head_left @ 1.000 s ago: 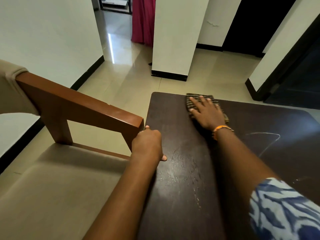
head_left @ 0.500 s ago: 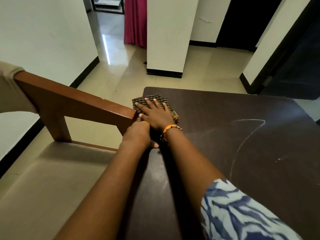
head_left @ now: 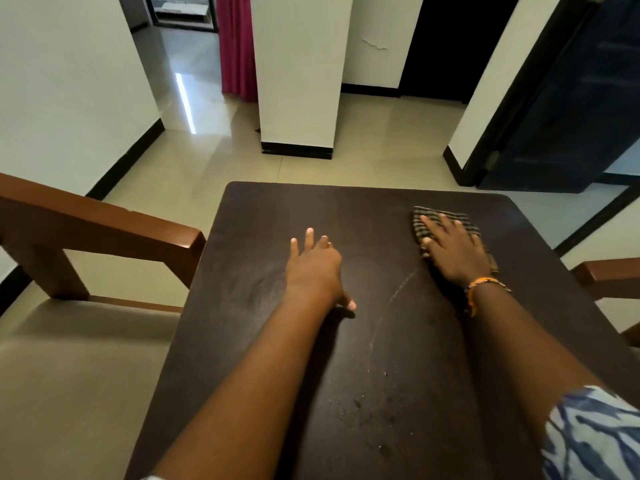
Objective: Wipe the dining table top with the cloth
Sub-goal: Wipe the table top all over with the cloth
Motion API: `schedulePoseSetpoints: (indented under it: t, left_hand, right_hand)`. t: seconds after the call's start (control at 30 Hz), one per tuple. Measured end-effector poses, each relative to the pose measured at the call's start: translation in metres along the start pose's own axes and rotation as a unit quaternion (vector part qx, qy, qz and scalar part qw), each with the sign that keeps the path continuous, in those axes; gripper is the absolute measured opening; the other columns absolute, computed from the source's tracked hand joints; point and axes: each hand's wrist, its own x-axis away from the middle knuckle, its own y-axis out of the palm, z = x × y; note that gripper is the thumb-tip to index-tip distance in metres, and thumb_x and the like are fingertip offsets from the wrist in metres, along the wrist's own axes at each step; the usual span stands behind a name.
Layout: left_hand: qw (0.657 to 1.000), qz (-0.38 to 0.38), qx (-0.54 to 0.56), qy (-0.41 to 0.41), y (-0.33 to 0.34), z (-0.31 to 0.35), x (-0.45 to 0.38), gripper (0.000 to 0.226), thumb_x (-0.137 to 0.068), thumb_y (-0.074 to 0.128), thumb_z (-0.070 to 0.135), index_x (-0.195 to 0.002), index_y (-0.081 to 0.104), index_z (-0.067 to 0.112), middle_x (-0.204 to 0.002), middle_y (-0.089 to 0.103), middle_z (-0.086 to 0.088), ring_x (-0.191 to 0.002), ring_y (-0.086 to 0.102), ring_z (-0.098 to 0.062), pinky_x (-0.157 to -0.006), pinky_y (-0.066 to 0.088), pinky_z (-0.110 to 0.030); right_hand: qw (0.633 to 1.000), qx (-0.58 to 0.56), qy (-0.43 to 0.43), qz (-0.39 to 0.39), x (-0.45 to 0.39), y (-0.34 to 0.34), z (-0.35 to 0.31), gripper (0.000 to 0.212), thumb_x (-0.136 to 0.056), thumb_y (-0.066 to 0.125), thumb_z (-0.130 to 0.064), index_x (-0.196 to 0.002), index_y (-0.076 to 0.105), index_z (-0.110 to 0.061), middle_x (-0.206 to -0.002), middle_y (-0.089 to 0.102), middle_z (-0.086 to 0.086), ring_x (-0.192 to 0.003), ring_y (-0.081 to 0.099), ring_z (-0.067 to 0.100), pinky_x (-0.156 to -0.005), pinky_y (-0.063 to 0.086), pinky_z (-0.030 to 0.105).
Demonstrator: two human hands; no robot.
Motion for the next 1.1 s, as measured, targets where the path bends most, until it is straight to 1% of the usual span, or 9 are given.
schedulePoseSetpoints:
  t: [0.13, 0.27, 0.33, 0.5, 0.63, 0.8, 0.9, 0.97, 1.1]
  left_hand:
    - [0.995, 0.029, -0.099, 0.018, 0.012, 0.019, -0.010, 0.094, -0.072, 0.070, 0.048, -0.144, 0.026, 0.005, -0.158, 0.009, -0.009, -0.140, -0.023, -0.037, -0.109, -0.015, -0.057]
    - [0.994, 0.015, -0.109, 0.007, 0.014, 0.016, -0.017, 0.094, -0.072, 0.069, 0.049, -0.144, 0.026, 0.007, -0.158, 0.004, -0.008, -0.137, -0.029, -0.038, -0.106, -0.018, -0.058]
    - [0.992, 0.007, -0.127, 0.003, 0.013, 0.017, -0.018, 0.098, -0.072, 0.069, 0.050, -0.145, 0.020, 0.006, -0.158, 0.000, -0.009, -0.135, -0.031, -0.039, -0.105, -0.019, -0.059]
    - [0.981, 0.010, -0.190, -0.035, 0.007, 0.025, -0.018, 0.108, -0.071, 0.068, 0.053, -0.149, 0.005, 0.011, -0.158, -0.006, -0.012, -0.135, -0.033, -0.040, -0.103, -0.022, -0.060]
    - [0.979, 0.016, -0.200, -0.048, 0.002, 0.030, -0.019, 0.111, -0.070, 0.066, 0.058, -0.148, 0.001, 0.014, -0.158, -0.004, -0.012, -0.137, -0.030, -0.038, -0.102, -0.024, -0.058]
    - [0.987, 0.013, -0.162, -0.002, -0.005, 0.062, -0.041, 0.090, -0.070, 0.065, 0.058, -0.140, 0.036, 0.009, -0.156, 0.018, -0.010, -0.140, -0.022, -0.038, -0.102, -0.022, -0.061]
    - [0.991, -0.005, -0.133, 0.006, 0.000, 0.081, -0.054, 0.072, -0.067, 0.068, 0.059, -0.118, 0.057, 0.010, -0.147, 0.038, -0.012, -0.141, -0.021, -0.035, -0.102, -0.023, -0.061]
    - [0.991, -0.008, -0.137, 0.004, 0.006, 0.085, -0.057, 0.065, -0.065, 0.069, 0.060, -0.107, 0.058, 0.011, -0.140, 0.046, -0.014, -0.142, -0.020, -0.035, -0.104, -0.022, -0.061]
    - [0.988, 0.003, -0.151, 0.006, 0.012, 0.082, -0.060, 0.065, -0.066, 0.069, 0.060, -0.107, 0.057, 0.011, -0.137, 0.050, -0.013, -0.143, -0.016, -0.034, -0.105, -0.020, -0.061]
  right_hand:
    - [0.996, -0.021, 0.081, 0.002, 0.005, -0.012, 0.037, 0.049, -0.100, 0.025, -0.038, -0.148, 0.014, -0.036, -0.160, 0.008, 0.001, -0.147, 0.005, 0.026, -0.118, 0.005, 0.050]
    - [0.994, -0.037, 0.096, 0.023, 0.001, -0.002, 0.006, 0.049, -0.100, 0.027, -0.038, -0.148, 0.017, -0.038, -0.160, 0.007, 0.000, -0.147, 0.003, 0.027, -0.117, 0.001, 0.049]
    - [0.998, -0.029, 0.050, 0.018, -0.003, 0.005, -0.025, 0.049, -0.099, 0.028, -0.039, -0.147, 0.017, -0.038, -0.160, 0.006, 0.000, -0.147, 0.002, 0.027, -0.117, 0.001, 0.050]
    - [0.988, -0.039, -0.148, -0.019, -0.002, 0.026, -0.119, 0.050, -0.099, 0.030, -0.040, -0.147, 0.018, -0.039, -0.160, 0.004, 0.001, -0.147, -0.001, 0.028, -0.116, -0.002, 0.052]
    - [0.978, -0.026, -0.204, -0.029, -0.009, 0.021, -0.101, 0.049, -0.099, 0.030, -0.040, -0.146, 0.017, -0.041, -0.160, 0.007, -0.002, -0.147, 0.002, 0.024, -0.117, 0.000, 0.050]
    - [0.994, -0.018, -0.104, 0.008, -0.028, 0.002, 0.018, 0.049, -0.099, 0.028, -0.039, -0.146, 0.016, -0.040, -0.160, 0.009, -0.004, -0.147, 0.006, 0.023, -0.117, 0.006, 0.049]
    - [1.000, -0.010, -0.002, 0.008, -0.033, -0.011, 0.097, 0.049, -0.100, 0.026, -0.041, -0.147, 0.012, -0.041, -0.160, 0.008, -0.004, -0.147, 0.006, 0.024, -0.117, 0.006, 0.050]
    - [0.998, -0.015, 0.060, 0.013, -0.032, -0.016, 0.128, 0.049, -0.100, 0.024, -0.043, -0.147, 0.011, -0.041, -0.160, 0.008, -0.003, -0.147, 0.005, 0.024, -0.117, 0.005, 0.050]
    - [0.994, -0.031, 0.107, 0.019, -0.036, -0.014, 0.120, 0.049, -0.100, 0.023, -0.041, -0.147, 0.012, -0.040, -0.160, 0.005, -0.002, -0.147, 0.002, 0.025, -0.117, 0.000, 0.050]
